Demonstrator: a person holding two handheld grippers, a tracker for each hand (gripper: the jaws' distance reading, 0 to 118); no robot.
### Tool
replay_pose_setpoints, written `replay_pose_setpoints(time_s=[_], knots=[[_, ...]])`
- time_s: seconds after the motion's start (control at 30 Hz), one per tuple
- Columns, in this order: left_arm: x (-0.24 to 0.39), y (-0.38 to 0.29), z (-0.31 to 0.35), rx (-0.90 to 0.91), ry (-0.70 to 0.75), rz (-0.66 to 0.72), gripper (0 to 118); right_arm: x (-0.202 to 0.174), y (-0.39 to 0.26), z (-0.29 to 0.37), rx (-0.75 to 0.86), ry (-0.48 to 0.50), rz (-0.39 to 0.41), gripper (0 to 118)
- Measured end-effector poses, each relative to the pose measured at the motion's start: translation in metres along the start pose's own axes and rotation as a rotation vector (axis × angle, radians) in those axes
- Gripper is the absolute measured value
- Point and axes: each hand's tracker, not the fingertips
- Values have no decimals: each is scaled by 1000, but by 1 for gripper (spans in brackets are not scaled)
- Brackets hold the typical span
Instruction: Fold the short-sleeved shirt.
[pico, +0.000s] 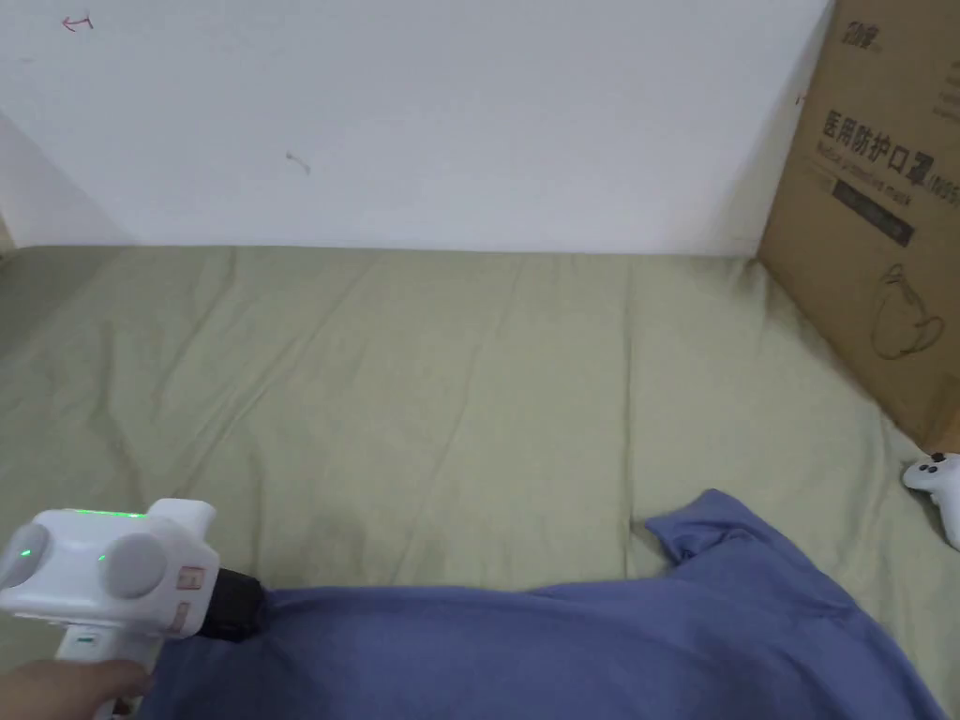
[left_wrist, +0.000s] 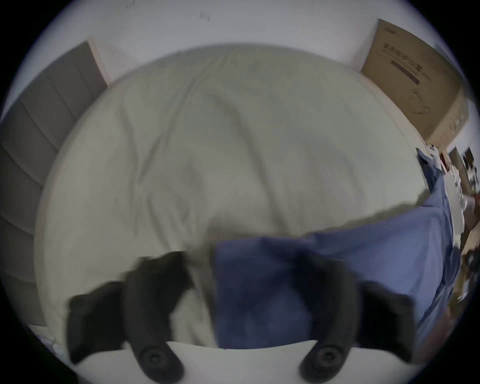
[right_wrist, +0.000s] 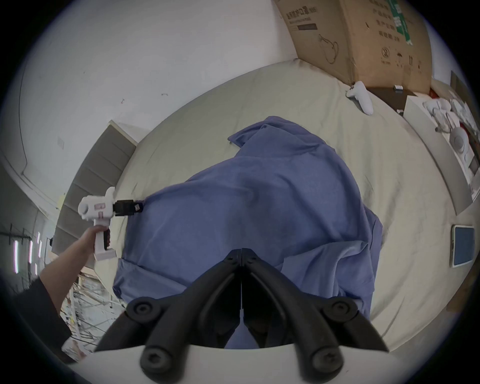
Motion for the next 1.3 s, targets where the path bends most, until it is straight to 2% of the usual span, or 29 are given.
replay_pose_setpoints(time_s=[0.03,0.1,0.13,0.2,0.23,0.3,0.33,0.37,0.4,0.43,0.47,0.5,0.57,0.6,0.67,0.73,0.77,0.8,0.83,0.87,0.93,0.97,1.0,1.1,1.23,1.3], knots=[[5,-3,11,27,-10,-33,0,3,3,-1,2,17,-15,0],[7,-4,22,3,-103,-71,0,8,15,-4,37,61,-22,0],[13,-6,37,20,-128,-71,0,9,29,-4,106,65,16,0],[18,-4,56,76,-89,-81,0,5,67,-11,217,-78,108,0],[16,-2,64,95,-108,-62,0,6,91,-21,200,-83,124,0],[15,8,76,94,-180,-5,0,10,140,-43,188,-79,112,0],[15,8,80,84,-190,15,0,15,168,-59,148,-125,86,3],[16,7,82,79,-184,12,0,21,191,-75,84,-142,71,30],[16,6,84,79,-185,12,0,28,208,-91,17,-147,46,91],[16,9,85,78,-185,11,0,33,221,-109,-93,-183,20,117],[16,7,86,78,-184,5,0,38,228,-121,-139,-220,-16,118],[16,6,86,79,-178,-3,0,42,233,-132,-124,-250,-58,118],[14,6,81,74,-158,-12,0,51,235,-156,-219,-322,-71,118],[13,5,79,70,-154,-10,0,54,233,-167,-254,-351,-58,118],[8,4,71,49,-149,8,0,54,224,-185,-308,-396,18,115],[6,1,64,29,-143,20,0,64,221,-198,-341,-373,47,89],[5,0,62,20,-142,25,0,59,214,-198,-333,-375,58,82],[4,-2,60,13,-143,30,0,51,210,-193,-282,-466,137,60],[3,-3,58,6,-142,34,0,43,207,-184,-271,-429,164,26],[2,-4,57,0,-142,38,0,41,207,-180,-281,-386,172,0],[1,-5,57,-6,-146,50,0,41,205,-166,-267,-373,132,0],[0,-5,58,-6,-145,56,0,46,209,-158,-268,-286,83,0],[0,-5,59,-3,-142,63,0,46,209,-151,-251,-255,58,0],[-5,1,68,58,-134,98,0,42,211,-118,-56,-309,43,0],[-5,18,85,195,-91,144,0,35,216,-81,130,-245,-40,0],[-4,27,93,245,-95,155,0,28,216,-69,197,-265,-21,0]])
